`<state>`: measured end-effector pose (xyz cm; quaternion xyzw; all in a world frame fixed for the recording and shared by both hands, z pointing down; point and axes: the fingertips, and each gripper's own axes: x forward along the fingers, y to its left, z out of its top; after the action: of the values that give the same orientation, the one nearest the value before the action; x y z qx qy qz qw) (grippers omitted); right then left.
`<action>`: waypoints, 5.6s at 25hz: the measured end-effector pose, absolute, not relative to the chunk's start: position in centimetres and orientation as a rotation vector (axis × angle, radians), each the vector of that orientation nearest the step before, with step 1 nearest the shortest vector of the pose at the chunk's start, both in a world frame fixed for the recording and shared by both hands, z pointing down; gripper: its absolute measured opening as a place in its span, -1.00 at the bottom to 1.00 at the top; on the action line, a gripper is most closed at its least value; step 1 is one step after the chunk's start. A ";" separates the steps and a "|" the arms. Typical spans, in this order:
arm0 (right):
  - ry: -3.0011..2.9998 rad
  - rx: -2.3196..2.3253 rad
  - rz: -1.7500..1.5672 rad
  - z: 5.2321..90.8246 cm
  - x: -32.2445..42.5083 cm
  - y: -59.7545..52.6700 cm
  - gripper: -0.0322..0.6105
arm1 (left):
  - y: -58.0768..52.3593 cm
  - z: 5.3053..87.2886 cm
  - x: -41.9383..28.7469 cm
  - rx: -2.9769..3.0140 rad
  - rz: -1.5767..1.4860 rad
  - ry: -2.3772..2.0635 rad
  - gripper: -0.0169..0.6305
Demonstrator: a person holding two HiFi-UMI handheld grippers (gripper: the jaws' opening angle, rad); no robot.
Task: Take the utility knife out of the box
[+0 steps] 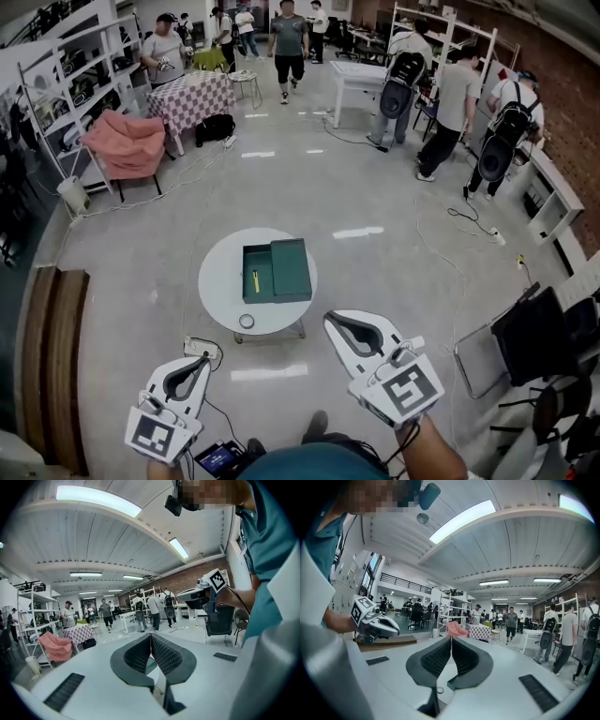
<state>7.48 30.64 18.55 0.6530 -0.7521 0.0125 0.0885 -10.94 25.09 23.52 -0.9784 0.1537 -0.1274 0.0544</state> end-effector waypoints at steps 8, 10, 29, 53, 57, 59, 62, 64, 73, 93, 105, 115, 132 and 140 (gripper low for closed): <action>-2.334 1.886 0.005 18.8 12.6 29.7 -0.79 | 25.3 23.5 -5.8 -2.941 -0.415 0.539 -0.89; -2.323 1.887 0.026 19.5 13.9 29.7 -0.79 | 25.3 23.8 -4.6 -2.933 -0.418 0.535 -0.89; -2.107 2.088 0.065 21.8 20.7 20.2 -0.79 | 10.7 24.8 6.2 -2.986 -0.356 0.144 -0.89; -1.916 2.155 0.151 23.4 15.3 1.7 -0.79 | -9.4 28.0 2.5 -3.034 -0.322 -0.017 -0.89; -1.969 2.117 0.144 25.1 15.6 -1.6 -0.79 | -12.1 29.4 2.4 -3.036 -0.328 0.032 -0.89; -2.007 2.084 0.143 25.9 15.7 -3.6 -0.79 | -13.8 29.8 2.2 -3.035 -0.322 0.073 -0.89; -2.073 2.015 0.155 26.6 15.8 -6.2 -0.79 | -15.6 29.9 1.4 -3.040 -0.326 0.174 -0.89; -2.126 1.972 0.167 26.8 16.0 -7.6 -0.79 | -16.5 29.9 1.0 -3.045 -0.334 0.244 -0.89; -2.224 1.766 0.288 30.7 17.4 -13.8 -0.78 | -20.6 31.4 0.4 -3.056 -0.384 0.491 -0.89; -2.239 1.468 0.515 44.9 17.6 -24.1 -0.78 | -27.3 38.7 0.0 -3.105 -0.522 0.719 -0.89; -2.131 1.317 0.700 56.8 16.8 -27.9 -0.78 | -30.7 44.3 -0.3 -3.152 -0.597 0.764 -0.89; -2.001 1.211 0.803 67.0 16.4 -29.4 -0.78 | -32.6 50.1 -0.6 -3.201 -0.649 0.781 -0.89; -1.820 1.046 0.957 79.1 15.5 -27.6 -0.53 | -31.9 57.5 -1.8 -3.254 -0.674 0.838 -0.89; -1.679 0.960 0.998 83.1 14.5 -26.7 -0.46 | -31.4 59.9 -3.5 -3.273 -0.676 0.888 -0.89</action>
<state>14.55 -26.74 83.07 0.3909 -0.6834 0.4062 0.4640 -3.53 -31.41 59.86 -0.9347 0.2535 -0.1930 -0.1575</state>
